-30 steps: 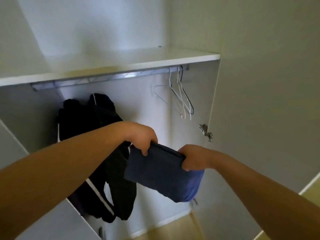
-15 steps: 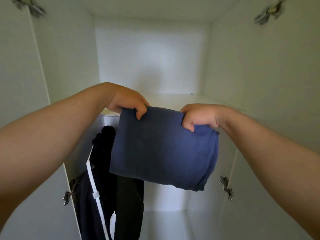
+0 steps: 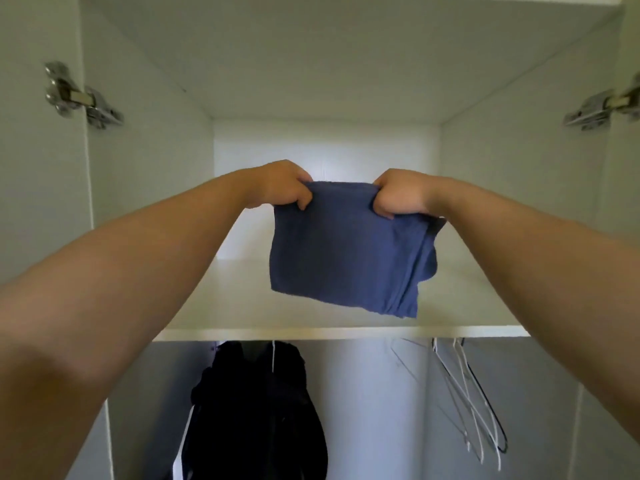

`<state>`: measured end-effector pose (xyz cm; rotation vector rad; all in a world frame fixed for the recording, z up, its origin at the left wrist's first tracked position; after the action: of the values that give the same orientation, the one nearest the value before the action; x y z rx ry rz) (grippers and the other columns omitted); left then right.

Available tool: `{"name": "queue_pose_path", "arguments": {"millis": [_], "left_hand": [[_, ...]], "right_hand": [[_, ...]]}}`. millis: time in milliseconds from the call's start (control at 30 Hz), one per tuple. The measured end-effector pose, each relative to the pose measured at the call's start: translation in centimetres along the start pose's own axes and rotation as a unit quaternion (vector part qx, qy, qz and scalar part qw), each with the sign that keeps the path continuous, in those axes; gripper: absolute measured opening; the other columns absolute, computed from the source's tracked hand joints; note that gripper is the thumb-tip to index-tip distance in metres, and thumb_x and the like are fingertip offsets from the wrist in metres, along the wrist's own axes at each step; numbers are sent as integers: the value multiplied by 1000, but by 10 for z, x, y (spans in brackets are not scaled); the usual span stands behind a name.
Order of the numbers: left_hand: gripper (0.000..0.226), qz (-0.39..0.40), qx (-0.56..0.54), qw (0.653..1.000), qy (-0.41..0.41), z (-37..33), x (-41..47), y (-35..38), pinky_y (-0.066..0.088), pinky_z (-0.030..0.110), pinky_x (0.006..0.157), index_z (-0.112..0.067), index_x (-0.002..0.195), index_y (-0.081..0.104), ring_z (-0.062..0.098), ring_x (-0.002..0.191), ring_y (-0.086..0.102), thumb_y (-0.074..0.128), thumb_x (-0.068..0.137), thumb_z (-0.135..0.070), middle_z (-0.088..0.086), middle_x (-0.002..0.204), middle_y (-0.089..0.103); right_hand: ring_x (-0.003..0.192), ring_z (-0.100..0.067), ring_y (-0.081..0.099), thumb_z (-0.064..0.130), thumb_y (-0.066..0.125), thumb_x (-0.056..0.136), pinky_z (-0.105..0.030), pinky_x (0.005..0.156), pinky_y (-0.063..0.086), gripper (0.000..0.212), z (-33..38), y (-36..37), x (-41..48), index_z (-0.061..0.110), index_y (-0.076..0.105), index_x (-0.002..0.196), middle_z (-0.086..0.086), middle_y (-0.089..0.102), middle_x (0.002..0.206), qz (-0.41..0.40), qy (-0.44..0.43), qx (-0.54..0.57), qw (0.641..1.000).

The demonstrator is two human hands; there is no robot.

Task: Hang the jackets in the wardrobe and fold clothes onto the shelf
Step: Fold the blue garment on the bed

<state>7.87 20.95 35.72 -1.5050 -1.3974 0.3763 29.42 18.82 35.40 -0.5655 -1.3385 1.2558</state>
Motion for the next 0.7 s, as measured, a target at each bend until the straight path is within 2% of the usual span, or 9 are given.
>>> {"name": "queue_pose_path", "arguments": {"millis": [100,167,267,333,400,467,567,633,700], "left_hand": [[21,-127,178,968,127,14,23,-6,44,32,70,-9,97,69,26,87,59,56,82,-2,3,91,67],[27,-173,219,944,176,37,22,11,47,36,73,-14,104,68,29,87,62,55,82,-3,4,95,68],[31,-129,324,906,240,77,0,69,38,31,69,-17,106,67,28,79,64,62,80,-1,3,92,69],[38,-2,377,901,217,99,-22,107,39,31,71,-22,110,64,25,84,64,60,77,-3,0,98,68],[47,103,328,929,138,112,-35,120,50,34,83,-24,118,62,22,98,63,58,76,-6,0,113,65],[53,119,241,960,73,110,-36,115,52,32,92,-27,121,66,17,106,61,55,76,-1,-3,120,65],[46,54,144,988,16,93,-23,102,46,24,88,-26,107,74,14,106,59,47,84,3,-4,117,66],[37,27,130,991,-8,82,-14,110,39,25,89,-20,116,71,16,110,55,43,95,-6,1,125,64],[36,43,162,985,-29,82,-8,130,38,30,91,-15,131,61,23,114,54,38,105,-23,9,135,60]], "right_hand": [[82,-28,60,13,48,79,-33,64,43,15,2,12,31,21,59,84,-2,65,87,-118,-42,-126,984],[85,-30,57,13,49,84,-33,65,39,16,-2,36,35,19,57,96,-1,59,93,-182,-73,-178,964],[95,-32,57,5,55,84,-35,64,37,32,-20,94,23,16,57,114,-5,54,107,-147,-165,-228,948],[101,-31,58,5,56,84,-37,69,45,42,-32,130,7,20,58,123,-5,55,117,-54,-225,-245,942],[98,-25,56,5,57,84,-33,75,44,41,-40,151,-9,21,60,121,-4,57,118,59,-232,-207,949],[94,-20,55,5,55,81,-29,76,42,38,-43,154,-14,22,63,115,-2,63,112,127,-183,-152,963],[101,-21,62,22,49,82,-33,86,52,37,-39,138,-4,35,68,111,6,69,112,40,-116,-98,988],[103,-25,61,31,41,91,-35,85,51,32,-33,137,5,31,69,107,1,69,115,-8,-85,-79,993],[98,-28,59,34,36,100,-34,79,45,34,-24,152,9,21,67,102,-8,67,116,19,-89,-143,986]]}}
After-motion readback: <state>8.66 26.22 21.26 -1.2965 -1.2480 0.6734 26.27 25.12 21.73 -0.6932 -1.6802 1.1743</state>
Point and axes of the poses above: each hand's wrist, its own x-axis towards the middle knuckle, its own y-axis out of the palm, z = x × y, the point moved 4 cm from there along x, towards the middle knuckle
